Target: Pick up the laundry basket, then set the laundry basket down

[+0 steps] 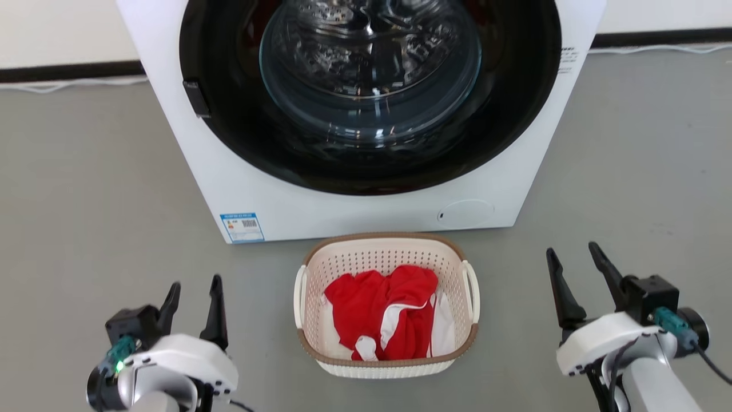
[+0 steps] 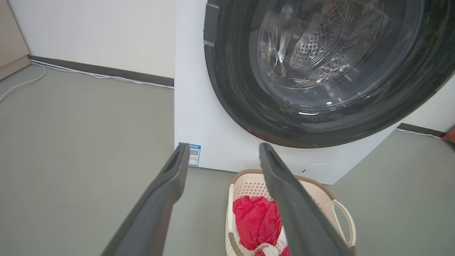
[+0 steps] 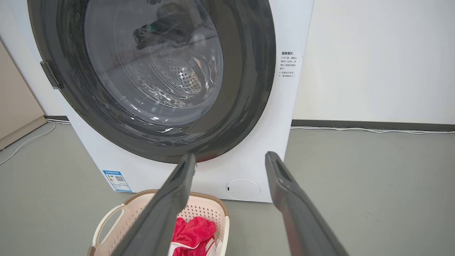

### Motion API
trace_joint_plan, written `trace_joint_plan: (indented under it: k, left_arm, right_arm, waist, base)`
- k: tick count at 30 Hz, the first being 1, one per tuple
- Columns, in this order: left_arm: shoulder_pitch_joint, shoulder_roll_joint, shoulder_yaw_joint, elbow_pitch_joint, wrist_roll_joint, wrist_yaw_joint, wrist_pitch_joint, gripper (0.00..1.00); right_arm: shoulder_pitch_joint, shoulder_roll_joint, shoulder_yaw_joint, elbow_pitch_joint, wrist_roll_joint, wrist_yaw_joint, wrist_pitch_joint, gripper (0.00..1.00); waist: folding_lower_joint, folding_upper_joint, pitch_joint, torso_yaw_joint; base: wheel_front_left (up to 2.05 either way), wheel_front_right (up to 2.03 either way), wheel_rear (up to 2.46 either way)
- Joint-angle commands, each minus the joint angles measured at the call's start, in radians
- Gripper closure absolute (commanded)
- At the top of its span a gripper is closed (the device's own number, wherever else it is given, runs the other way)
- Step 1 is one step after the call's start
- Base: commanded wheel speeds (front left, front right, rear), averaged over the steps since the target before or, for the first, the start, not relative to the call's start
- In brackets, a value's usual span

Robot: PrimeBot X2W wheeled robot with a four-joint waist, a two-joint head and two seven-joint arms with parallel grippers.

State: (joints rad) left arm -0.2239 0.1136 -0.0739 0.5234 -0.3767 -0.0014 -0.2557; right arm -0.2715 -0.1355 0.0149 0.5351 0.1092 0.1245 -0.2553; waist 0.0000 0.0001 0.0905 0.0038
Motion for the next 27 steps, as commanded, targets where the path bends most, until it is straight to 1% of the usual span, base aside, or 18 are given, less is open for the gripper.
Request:
trace_joint_plan:
  k: [1,10,21,24,25,27]
  left_arm:
    - [0.007,0.022,0.041,-0.030,0.005,-0.007,-0.006,0.00]
    - [0.081,0.026,0.078,-0.051,-0.001,-0.010,-0.006,0.00]
    - [0.099,0.020,0.095,-0.047,-0.004,-0.008,-0.006,0.00]
    - [0.101,0.018,0.089,-0.035,-0.010,-0.018,-0.005,0.00]
    - [0.116,0.005,0.059,-0.010,-0.002,-0.013,0.000,1.00]
    - [0.131,-0.008,0.058,0.022,-0.002,-0.013,0.001,1.00]
  right_arm:
    - [0.015,0.005,0.014,-0.030,-0.017,0.006,-0.006,0.00]
    - [0.072,0.028,-0.007,-0.045,-0.035,0.006,-0.006,0.00]
    - [0.100,0.042,-0.019,-0.043,-0.048,0.006,-0.006,0.00]
    - [0.103,0.043,-0.025,-0.041,-0.053,0.006,-0.006,0.00]
    - [0.114,0.047,-0.045,-0.012,-0.040,0.000,0.000,1.00]
    - [0.136,0.058,-0.044,0.017,-0.038,-0.001,0.001,1.00]
  waist:
    - [0.0000,-0.0001,-0.022,-0.009]
    - [0.0000,-0.0001,-0.067,-0.035]
    - [0.0000,-0.0001,-0.086,-0.045]
    - [0.0000,-0.0001,-0.090,-0.042]
    - [0.0000,-0.0001,-0.090,-0.043]
    - [0.0000,-0.0001,-0.091,-0.043]
  base:
    - [0.00,0.00,0.00]
    - [0.00,0.00,0.00]
    - [0.00,0.00,0.00]
    - [0.00,0.00,0.00]
    - [0.00,0.00,0.00]
    - [0.00,0.00,0.00]
